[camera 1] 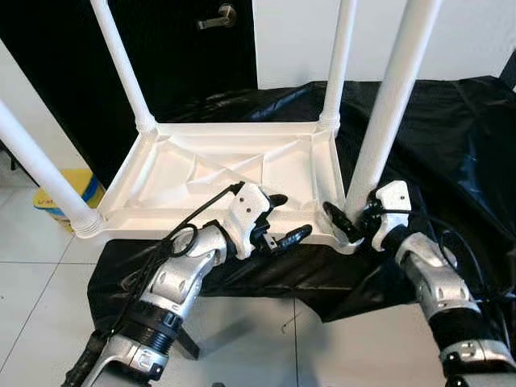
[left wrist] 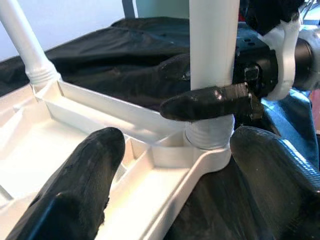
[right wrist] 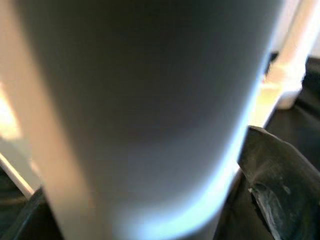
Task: Building children table
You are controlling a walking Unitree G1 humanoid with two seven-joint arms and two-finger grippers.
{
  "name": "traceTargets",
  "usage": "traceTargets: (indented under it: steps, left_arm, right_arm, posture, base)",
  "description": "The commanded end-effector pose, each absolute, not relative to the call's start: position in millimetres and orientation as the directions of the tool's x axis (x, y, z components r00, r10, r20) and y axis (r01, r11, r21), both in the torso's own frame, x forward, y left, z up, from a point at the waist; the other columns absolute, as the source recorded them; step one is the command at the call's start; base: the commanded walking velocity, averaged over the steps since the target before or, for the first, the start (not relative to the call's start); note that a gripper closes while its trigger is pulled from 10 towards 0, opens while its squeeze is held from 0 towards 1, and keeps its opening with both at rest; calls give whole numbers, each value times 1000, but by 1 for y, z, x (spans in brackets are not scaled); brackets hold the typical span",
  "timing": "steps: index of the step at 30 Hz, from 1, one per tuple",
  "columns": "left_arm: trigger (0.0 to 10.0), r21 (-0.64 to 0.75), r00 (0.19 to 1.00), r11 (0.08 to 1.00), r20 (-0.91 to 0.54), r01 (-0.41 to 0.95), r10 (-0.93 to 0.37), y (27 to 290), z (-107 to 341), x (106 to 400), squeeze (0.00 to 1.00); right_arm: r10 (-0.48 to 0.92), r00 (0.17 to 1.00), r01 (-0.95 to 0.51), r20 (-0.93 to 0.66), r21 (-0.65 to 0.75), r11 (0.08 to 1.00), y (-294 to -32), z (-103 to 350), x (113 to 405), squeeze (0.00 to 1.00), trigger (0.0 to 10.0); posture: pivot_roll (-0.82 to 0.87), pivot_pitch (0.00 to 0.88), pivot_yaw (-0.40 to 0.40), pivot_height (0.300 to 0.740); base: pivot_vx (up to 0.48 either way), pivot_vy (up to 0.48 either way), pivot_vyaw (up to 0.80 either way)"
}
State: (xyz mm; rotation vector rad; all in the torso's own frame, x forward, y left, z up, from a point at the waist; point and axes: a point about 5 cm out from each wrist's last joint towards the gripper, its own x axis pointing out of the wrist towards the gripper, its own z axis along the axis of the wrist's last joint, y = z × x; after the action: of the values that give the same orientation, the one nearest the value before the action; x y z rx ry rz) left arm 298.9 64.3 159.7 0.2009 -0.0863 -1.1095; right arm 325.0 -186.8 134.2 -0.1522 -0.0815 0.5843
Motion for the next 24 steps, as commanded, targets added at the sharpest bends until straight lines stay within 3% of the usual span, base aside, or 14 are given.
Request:
traceTargets:
  steps: [1,3,4,5,17,18,19,24]
  left_arm:
    - [10000,217,406,387,-48,896,-913,66,160,299,0]
    - [10000,226,408,387,-52,894,-912,67,159,300,0]
    - [10000,223,413,393,-50,892,-909,67,160,301,0]
    - [10000,220,414,395,-45,892,-909,66,161,301,0]
    - [10000,218,424,407,-39,887,-905,68,159,302,0]
    - [10000,215,426,408,-40,887,-904,69,158,302,0]
    - [10000,211,427,409,-41,888,-904,69,156,302,0]
    - [10000,197,416,399,-48,895,-908,66,151,300,0]
  right_arm:
    - [578,816,-570,18,-150,808,-185,130,325,0,10000]
    - [589,808,-581,16,-149,800,-185,130,327,0,10000]
    - [609,793,-601,3,-158,783,-184,130,329,0,9490]
    - [623,782,-616,-15,-164,770,-184,129,331,0,0]
    - [632,772,-635,-62,-105,765,-189,108,325,0,0]
    - [630,774,-633,-63,-98,768,-189,106,324,0,1412]
    - [626,778,-628,-61,-87,773,-187,104,323,0,10000]
    - [597,801,-598,-34,-68,799,-182,98,320,0,10000]
  posture:
    - [-104,0,28,740]
    - [-105,0,28,740]
    - [-110,0,38,740]
    - [-103,0,34,740]
    - [-113,0,30,740]
    - [-116,0,30,740]
    - [-119,0,32,740]
    - [-126,0,30,740]
  base:
    - [0,0,0]
    - [0,0,0]
    - [0,0,0]
    - [0,0,0]
    - [0,0,0]
    - [0,0,0]
    - [0,0,0]
    - [0,0,0]
